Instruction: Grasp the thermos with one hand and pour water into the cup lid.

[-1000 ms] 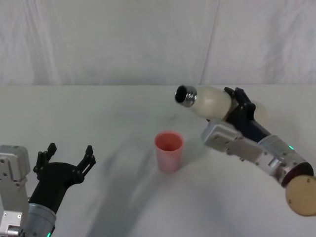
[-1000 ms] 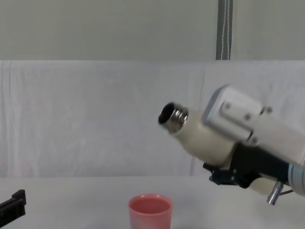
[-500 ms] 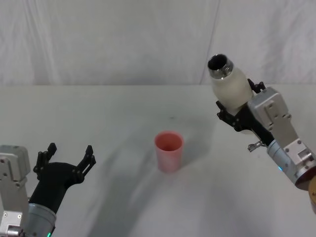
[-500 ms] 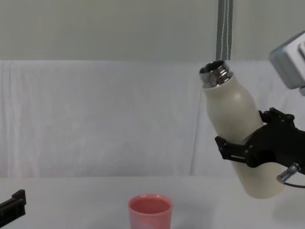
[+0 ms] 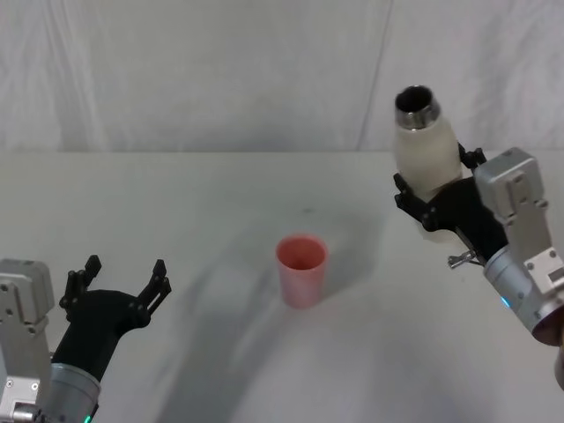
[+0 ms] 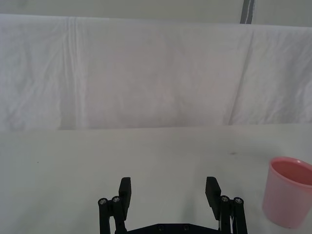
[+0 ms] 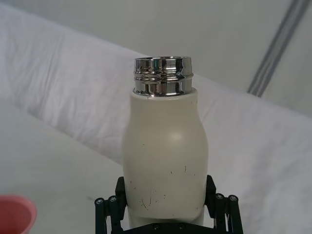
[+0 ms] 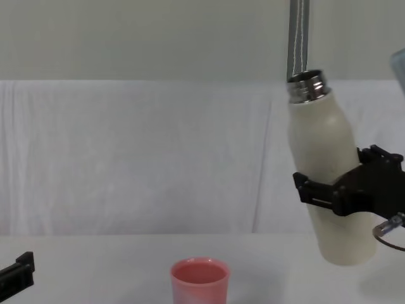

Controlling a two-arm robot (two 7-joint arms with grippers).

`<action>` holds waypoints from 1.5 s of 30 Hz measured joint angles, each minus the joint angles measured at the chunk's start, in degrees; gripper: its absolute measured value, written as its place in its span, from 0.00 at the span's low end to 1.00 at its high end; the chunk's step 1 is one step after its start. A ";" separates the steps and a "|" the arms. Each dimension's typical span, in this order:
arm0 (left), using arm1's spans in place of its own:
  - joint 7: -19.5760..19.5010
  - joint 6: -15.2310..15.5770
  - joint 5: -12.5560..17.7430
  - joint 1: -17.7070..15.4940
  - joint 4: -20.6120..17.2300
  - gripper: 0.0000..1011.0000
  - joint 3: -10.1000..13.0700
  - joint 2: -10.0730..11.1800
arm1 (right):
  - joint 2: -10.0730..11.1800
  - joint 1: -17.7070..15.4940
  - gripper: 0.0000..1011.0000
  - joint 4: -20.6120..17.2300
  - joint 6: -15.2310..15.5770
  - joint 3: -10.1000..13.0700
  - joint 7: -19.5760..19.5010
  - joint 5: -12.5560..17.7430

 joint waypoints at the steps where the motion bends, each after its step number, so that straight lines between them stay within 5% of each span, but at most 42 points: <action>1: 0.00 0.00 0.00 0.00 0.00 0.99 0.00 0.00 | -0.19 -0.14 0.94 0.05 -0.08 0.23 0.04 0.69; 28: 0.00 0.00 0.00 0.00 0.00 0.99 0.00 0.00 | -3.08 -3.25 0.94 3.02 0.38 4.51 -0.08 13.13; 45: 0.00 0.00 0.00 0.00 0.00 0.99 0.00 0.00 | -4.08 -3.02 0.94 6.61 -1.04 3.92 -0.82 14.42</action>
